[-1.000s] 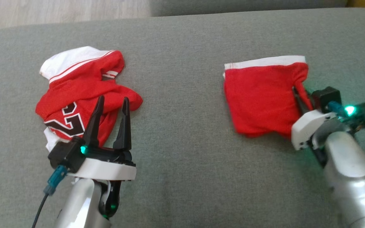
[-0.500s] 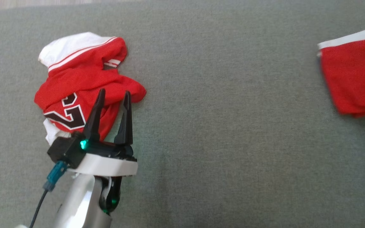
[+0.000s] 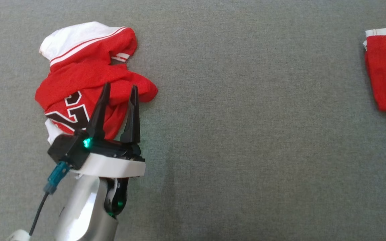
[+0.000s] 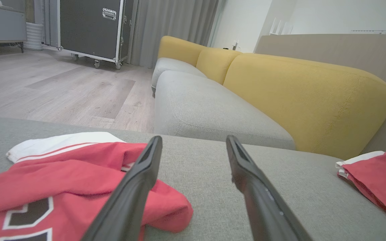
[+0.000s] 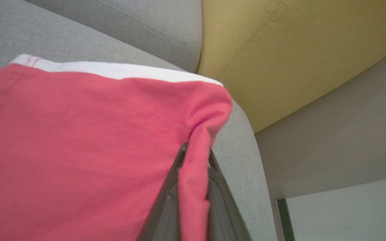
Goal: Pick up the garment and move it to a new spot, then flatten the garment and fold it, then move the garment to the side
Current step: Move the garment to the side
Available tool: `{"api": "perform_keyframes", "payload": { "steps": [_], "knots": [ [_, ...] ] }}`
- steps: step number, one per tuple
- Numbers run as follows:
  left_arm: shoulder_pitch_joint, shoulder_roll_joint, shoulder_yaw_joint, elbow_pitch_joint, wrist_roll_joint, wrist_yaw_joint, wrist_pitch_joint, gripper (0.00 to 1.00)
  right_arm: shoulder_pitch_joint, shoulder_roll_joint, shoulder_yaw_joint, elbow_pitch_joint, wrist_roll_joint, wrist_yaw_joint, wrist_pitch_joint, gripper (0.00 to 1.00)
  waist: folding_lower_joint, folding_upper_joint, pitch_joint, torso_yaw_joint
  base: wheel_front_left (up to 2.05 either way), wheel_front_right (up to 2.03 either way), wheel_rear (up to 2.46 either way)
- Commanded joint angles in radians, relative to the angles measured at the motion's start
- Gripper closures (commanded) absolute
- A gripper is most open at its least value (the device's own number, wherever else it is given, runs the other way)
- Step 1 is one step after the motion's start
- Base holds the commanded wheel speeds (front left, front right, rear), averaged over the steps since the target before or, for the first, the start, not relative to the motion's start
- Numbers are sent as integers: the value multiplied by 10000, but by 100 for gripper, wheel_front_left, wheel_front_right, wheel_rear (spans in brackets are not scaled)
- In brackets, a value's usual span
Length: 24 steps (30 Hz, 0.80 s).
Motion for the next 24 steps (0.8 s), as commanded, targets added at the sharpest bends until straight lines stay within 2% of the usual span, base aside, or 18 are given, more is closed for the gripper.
{"api": "perform_keyframes", "payload": {
  "steps": [1, 7, 12, 16, 17, 18, 19, 24],
  "knots": [
    [-331, 161, 249, -262, -90, 15, -94, 0, -89, -145, -144, -350, -211, -53, 18, 0, -1, 0, -32, -16, 0, 0, 0],
    [-191, 173, 399, -175, -79, 15, -94, 0, 75, 693, -1044, -848, -629, -53, 22, 0, -1, 0, -577, -207, 0, 0, 0],
    [82, 192, 672, -208, -51, 15, -94, 0, 285, 1751, -1322, -1497, -646, -53, -390, 0, -1, 0, -1301, -427, 0, 0, 0],
    [374, 227, 966, -289, 0, 15, -94, 0, 456, 2906, -1143, -2187, -46, -53, -875, 0, -1, 0, -1880, -588, 0, 0, 0],
    [374, 227, 966, -289, 0, 15, -94, 0, 456, 2906, -1143, -2187, -46, -53, -875, 0, -1, 0, -1880, -588, 0, 0, 0],
    [534, 223, 1124, -357, 38, 15, -94, 0, 561, 3448, -1000, -2636, 395, -53, -1111, 0, -1, 0, -2130, -643, 0, 0, 0],
    [534, 223, 1124, -357, 38, 15, -94, 0, 561, 3448, -1000, -2636, 395, -53, -1111, 0, -1, 0, -2130, -643, 0, 0, 0],
    [967, 199, 1414, -480, 91, 15, -94, 0, 1136, 4523, -650, -3861, 1403, -53, -1718, 0, -1, 0, -2665, -691, 0, 0, 0]
  ]
}}
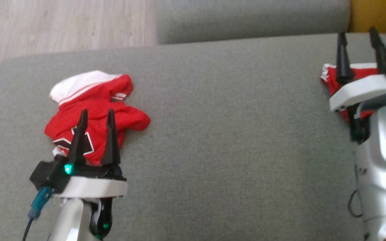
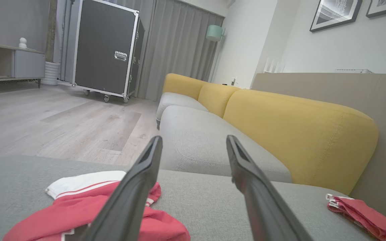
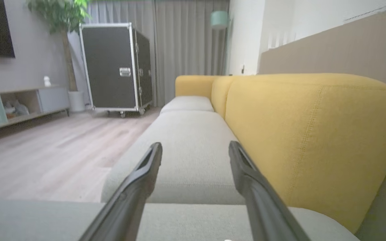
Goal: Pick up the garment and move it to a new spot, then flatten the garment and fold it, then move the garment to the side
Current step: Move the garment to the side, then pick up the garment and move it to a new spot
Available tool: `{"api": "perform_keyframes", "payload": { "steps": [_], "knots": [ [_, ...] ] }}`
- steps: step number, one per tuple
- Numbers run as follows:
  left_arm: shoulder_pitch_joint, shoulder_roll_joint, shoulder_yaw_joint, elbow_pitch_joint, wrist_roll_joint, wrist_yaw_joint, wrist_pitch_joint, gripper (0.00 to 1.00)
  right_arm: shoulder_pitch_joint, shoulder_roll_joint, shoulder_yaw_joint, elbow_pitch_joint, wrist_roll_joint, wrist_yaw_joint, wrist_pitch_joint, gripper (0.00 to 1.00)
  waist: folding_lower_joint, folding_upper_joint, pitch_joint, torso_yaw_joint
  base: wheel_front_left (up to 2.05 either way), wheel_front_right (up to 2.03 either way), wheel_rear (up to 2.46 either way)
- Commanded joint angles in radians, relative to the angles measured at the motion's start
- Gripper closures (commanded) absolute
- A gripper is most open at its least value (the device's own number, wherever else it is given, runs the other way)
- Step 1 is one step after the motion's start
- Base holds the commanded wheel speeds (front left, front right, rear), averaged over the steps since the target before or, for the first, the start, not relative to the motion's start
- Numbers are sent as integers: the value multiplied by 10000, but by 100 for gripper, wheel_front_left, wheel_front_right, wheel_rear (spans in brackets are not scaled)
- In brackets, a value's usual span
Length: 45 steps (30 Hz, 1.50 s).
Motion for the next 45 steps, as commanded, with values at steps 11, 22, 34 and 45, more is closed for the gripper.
{"api": "perform_keyframes", "payload": {
  "steps": [11, 22, 34, 45],
  "knots": [
    [824, 97, 639, -529, 417, 15, -94, 0, 2896, 717, 1320, -1956, 2069, -53, -869, 0, 3, -1, -722, -34, 0, 0, 0],
    [1287, -33, 878, -684, 579, 15, -94, 0, 4836, 722, 1662, -2854, 2761, -53, -921, 0, 3, -1, -728, -14, 0, 0, 0],
    [1320, -61, 842, -685, 538, 15, -94, 0, 4889, 723, 1838, -2973, 2750, -53, -923, 0, 3, -1, -844, 225, 0, 0, 0],
    [1534, -63, 951, -509, 636, 15, -94, 0, 5262, 723, 2613, -2927, 3027, -53, -923, 0, 3, -1, -1228, 1577, 0, 0, 0]
  ]
}}
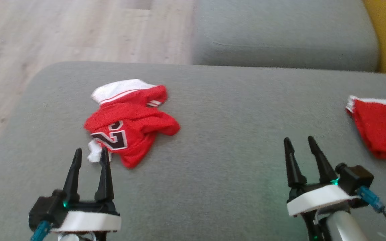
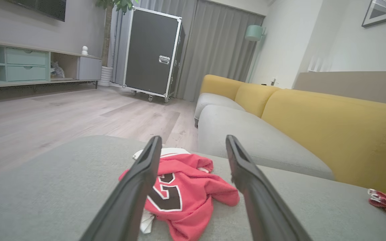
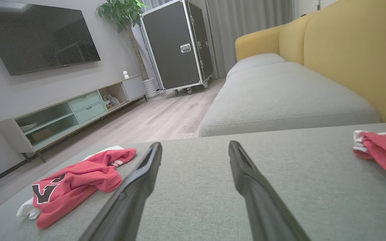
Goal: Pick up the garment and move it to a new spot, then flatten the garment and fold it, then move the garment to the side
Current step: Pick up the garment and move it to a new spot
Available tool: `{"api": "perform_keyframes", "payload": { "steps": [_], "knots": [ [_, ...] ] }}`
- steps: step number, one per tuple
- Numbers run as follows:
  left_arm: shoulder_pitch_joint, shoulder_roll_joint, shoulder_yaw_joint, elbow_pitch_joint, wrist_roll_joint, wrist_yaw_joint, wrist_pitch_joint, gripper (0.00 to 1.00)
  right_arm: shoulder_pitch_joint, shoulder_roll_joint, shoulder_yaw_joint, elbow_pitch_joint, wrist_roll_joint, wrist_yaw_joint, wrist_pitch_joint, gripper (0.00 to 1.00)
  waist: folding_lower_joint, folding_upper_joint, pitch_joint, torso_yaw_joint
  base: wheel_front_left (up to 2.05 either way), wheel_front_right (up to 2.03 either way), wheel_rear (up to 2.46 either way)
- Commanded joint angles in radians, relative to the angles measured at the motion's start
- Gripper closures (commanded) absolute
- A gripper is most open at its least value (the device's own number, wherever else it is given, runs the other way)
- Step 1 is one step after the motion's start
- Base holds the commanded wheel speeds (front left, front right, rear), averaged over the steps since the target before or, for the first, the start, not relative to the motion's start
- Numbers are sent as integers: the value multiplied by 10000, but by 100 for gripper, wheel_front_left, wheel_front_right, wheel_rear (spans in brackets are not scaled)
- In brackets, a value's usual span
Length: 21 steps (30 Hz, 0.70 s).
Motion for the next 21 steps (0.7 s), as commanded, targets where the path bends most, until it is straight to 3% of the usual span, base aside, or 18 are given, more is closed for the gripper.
{"api": "perform_keyframes", "payload": {
  "steps": [1, 10, 21],
  "knots": [
    [-180, 8, 348, -270, 105, 15, -94, 0, -209, -19, 305, -280, 99, -52, -110, 0, 0, -1, -212, 488, 0, 0, 0],
    [136, 73, 581, -153, 318, 15, -94, 0, 65, -18, 928, -120, 628, -52, -110, 0, 0, -1, -596, 1777, 0, 0, 0],
    [95, 296, 642, -114, 278, 15, -94, 0, 81, -18, 1203, -56, 767, -52, -110, 0, 0, -1, -430, 2022, 0, 0, 0]
  ]
}}
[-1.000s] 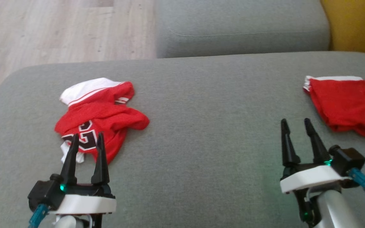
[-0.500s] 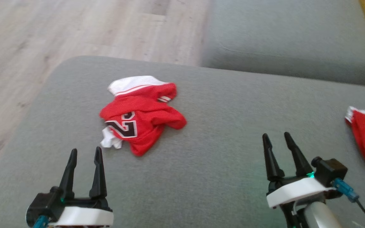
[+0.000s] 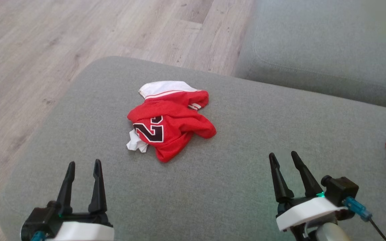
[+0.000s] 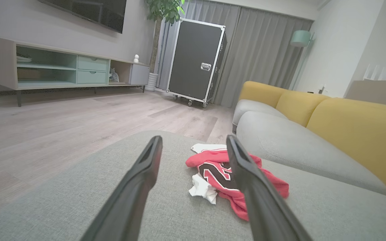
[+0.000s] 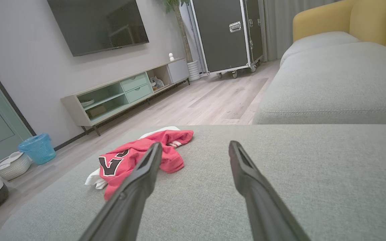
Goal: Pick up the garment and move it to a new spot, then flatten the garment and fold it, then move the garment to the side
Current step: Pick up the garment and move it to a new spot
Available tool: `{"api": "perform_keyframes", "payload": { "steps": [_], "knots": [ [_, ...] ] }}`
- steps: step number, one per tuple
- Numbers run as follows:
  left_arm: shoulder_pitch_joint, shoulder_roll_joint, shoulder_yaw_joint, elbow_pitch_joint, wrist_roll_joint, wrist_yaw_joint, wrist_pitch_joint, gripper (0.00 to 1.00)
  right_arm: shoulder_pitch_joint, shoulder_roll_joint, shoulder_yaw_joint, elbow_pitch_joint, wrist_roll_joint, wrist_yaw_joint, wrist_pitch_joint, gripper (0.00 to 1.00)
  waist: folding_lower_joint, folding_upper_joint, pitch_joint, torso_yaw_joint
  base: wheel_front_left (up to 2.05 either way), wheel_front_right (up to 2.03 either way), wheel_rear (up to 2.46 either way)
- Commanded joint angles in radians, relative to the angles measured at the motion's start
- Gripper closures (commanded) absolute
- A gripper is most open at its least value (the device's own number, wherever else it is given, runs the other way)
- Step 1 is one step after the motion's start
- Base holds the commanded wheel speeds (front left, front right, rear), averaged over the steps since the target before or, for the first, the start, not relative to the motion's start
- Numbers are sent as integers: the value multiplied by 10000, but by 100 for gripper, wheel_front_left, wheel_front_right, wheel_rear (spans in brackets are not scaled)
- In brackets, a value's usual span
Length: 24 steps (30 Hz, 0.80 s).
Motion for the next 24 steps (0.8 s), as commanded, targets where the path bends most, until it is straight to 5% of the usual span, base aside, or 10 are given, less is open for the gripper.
{"api": "perform_keyframes", "payload": {
  "steps": [1, 9, 17, 24],
  "knots": [
    [-535, 219, 231, -264, 37, 15, -94, 0, -418, -30, 216, -291, 19, -53, -108, 0, 0, 0, 146, -71, 0, 0, 0],
    [-2914, 1823, -1774, 687, -331, 15, 989, 0, -978, -30, -57, -404, -432, -53, -108, 0, 0, 0, 1345, -541, 0, 0, 0],
    [-6745, 4073, -5697, 1494, -2593, 15, 4118, 0, -1703, -30, -454, -653, -906, -53, -109, 0, 0, 0, 2849, -1303, 0, 0, 0],
    [-8770, 5146, -8004, 1963, -4162, 15, 5203, 0, -2143, -30, -589, -877, -1027, -53, -109, 0, 0, 0, 3736, -1864, 0, 0, 0]
  ]
}}
